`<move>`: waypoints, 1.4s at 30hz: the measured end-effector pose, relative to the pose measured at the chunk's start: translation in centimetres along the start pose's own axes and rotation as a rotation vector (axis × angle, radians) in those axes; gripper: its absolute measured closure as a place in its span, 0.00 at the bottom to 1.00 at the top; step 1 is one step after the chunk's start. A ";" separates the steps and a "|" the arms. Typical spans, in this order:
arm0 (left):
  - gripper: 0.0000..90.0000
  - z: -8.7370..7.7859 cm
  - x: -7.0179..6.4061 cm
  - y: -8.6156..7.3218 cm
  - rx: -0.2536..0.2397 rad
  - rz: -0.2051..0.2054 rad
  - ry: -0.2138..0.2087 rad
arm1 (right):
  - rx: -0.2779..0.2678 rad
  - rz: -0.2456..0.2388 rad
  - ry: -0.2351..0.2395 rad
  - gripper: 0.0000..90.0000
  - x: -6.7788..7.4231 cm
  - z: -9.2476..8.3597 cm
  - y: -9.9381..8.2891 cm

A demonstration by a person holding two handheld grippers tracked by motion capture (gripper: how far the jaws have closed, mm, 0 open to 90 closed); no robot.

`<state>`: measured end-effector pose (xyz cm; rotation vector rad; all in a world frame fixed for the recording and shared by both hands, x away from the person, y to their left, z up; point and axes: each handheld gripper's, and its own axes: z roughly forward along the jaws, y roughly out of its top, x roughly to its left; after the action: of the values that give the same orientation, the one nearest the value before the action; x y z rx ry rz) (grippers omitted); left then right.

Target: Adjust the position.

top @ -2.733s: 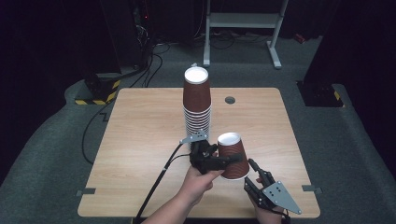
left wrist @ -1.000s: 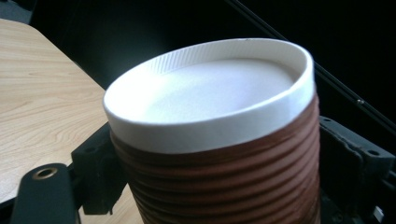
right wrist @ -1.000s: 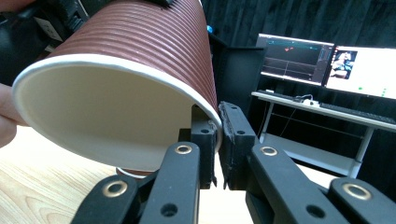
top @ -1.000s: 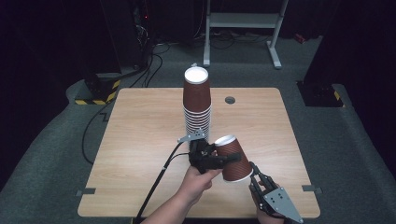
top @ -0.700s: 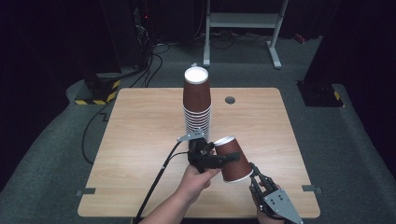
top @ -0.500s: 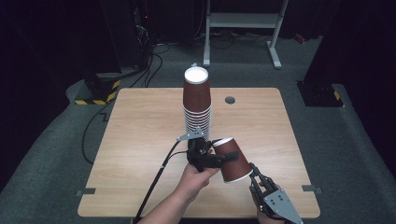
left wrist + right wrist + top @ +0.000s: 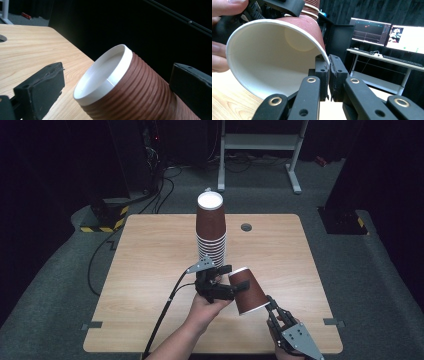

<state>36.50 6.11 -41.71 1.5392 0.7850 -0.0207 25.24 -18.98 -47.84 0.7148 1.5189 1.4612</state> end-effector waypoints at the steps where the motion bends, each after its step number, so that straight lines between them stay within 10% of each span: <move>1: 0.00 -0.1 0.1 0.0 0.000 -0.001 0.004 | 0.001 -0.001 0.000 0.95 0.0 0.0 0.0; 21: 0.05 -4.6 0.3 -1.2 -0.029 0.167 0.081 | 0.030 0.020 -0.014 0.96 -0.8 -0.1 -0.3; 33: 0.05 -7.5 2.6 -4.3 0.116 0.285 0.303 | 0.063 0.032 -0.002 0.96 -0.8 0.1 -0.4; 42: 0.05 -9.8 5.1 -5.9 0.182 0.276 0.413 | 0.086 0.033 0.008 0.96 -0.8 0.4 -0.6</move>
<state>33.28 16.62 -47.72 1.8431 0.9033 0.4529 26.06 -19.57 -48.22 0.7895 1.5904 1.4313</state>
